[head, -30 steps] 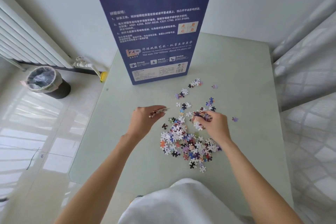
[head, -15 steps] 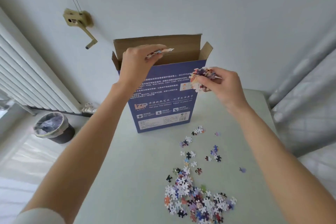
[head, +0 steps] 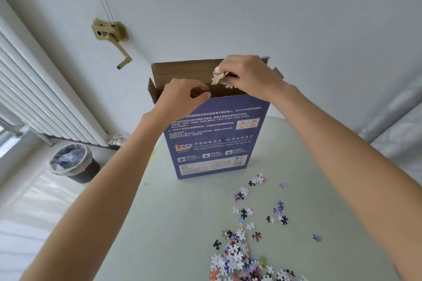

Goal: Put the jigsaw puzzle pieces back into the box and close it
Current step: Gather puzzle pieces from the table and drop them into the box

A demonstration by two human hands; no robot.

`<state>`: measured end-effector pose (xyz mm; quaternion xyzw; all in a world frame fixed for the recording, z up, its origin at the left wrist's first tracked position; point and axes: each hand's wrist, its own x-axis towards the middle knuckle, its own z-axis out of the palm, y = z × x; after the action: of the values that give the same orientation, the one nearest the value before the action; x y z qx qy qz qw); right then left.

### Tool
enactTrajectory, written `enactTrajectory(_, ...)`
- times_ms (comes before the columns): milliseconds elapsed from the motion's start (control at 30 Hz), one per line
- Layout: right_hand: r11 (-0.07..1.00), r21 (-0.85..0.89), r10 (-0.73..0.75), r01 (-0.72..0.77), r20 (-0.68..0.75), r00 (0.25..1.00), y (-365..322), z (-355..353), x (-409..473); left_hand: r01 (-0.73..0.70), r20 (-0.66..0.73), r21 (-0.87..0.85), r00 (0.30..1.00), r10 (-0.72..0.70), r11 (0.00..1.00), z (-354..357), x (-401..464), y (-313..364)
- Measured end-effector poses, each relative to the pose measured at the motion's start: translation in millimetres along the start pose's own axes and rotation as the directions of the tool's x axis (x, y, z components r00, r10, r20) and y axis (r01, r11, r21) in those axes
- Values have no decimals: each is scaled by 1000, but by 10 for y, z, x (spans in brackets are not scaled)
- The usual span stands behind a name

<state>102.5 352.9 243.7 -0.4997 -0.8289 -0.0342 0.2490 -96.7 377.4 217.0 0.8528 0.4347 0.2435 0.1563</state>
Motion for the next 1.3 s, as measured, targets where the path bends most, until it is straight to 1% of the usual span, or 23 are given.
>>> enactTrajectory(100,998,-58,-19,27,124,992,4,49,64,-22,-33,-27,999,21,999,-15,-46,-15)
enactTrajectory(200,994,-104,39,-13,246,968,-49,57,107,-73,-100,-14,992,72,997,-5,-91,-29)
enactTrajectory(267,990,-129,84,-50,271,959,-64,74,119,-103,-129,4,986,102,995,10,-117,-32)
enactTrajectory(400,980,-107,192,-169,272,943,-89,100,107,-124,-161,41,978,129,991,17,-166,-42)
enactTrajectory(500,974,-61,227,-219,212,951,-112,91,76,-140,-179,70,972,151,988,24,-186,-41)
enactTrajectory(567,976,-65,216,-208,172,961,-154,84,56,-150,-200,95,966,167,984,35,-203,-29)
enactTrajectory(667,979,-86,198,-186,158,967,-212,95,5,-150,-236,112,956,173,982,49,-241,-6)
enactTrajectory(733,979,-70,200,-191,144,969,-230,97,-50,-156,-255,125,949,184,980,52,-269,2)
enactTrajectory(767,980,-44,196,-192,113,974,-240,103,-77,-162,-267,142,944,195,977,58,-279,-5)
enactTrajectory(833,982,28,187,-186,-36,982,-293,98,-200,-184,-307,197,921,239,963,63,-334,10)
enactTrajectory(900,975,115,211,-190,-208,955,-393,91,-425,-216,-375,224,881,288,950,84,-434,49)
enactTrajectory(933,971,139,228,-196,-266,937,-458,105,-581,-232,-410,223,859,307,947,109,-512,77)
enactTrajectory(1000,963,137,263,-230,-321,910,-565,191,-941,-255,-464,197,826,319,947,225,-690,126)
enactTrajectory(1067,948,145,317,-285,-309,897,-625,361,-1353,-278,-484,127,821,305,952,441,-917,138)
enactTrajectory(1100,936,152,348,-317,-275,896,-625,460,-1538,-286,-476,83,830,290,955,562,-1020,133)
enactTrajectory(1200,886,143,458,-440,-130,879,-578,825,-2157,-249,-353,-25,908,224,968,1032,-1361,85)
enactTrajectory(1233,863,133,500,-488,-76,863,-540,944,-2341,-209,-293,-45,938,187,977,1191,-1453,49)
enactTrajectory(1300,801,94,591,-591,37,806,-443,1197,-2714,-95,-113,-86,990,85,992,1545,-1612,-49)
